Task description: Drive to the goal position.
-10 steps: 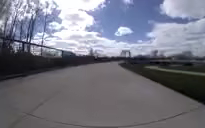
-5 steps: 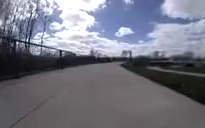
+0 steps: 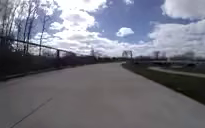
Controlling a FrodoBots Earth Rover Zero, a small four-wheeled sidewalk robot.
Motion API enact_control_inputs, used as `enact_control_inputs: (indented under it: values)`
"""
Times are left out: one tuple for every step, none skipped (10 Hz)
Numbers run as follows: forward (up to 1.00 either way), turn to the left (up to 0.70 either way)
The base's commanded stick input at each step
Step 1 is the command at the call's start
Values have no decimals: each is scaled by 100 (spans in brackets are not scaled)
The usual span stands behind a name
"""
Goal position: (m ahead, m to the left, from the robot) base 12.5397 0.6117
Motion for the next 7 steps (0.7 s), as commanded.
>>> enact_control_inputs:
  values:
    - [100,0]
    - [100,0]
    - [100,0]
    - [100,0]
    - [100,0]
    - [100,-15]
    - [100,-27]
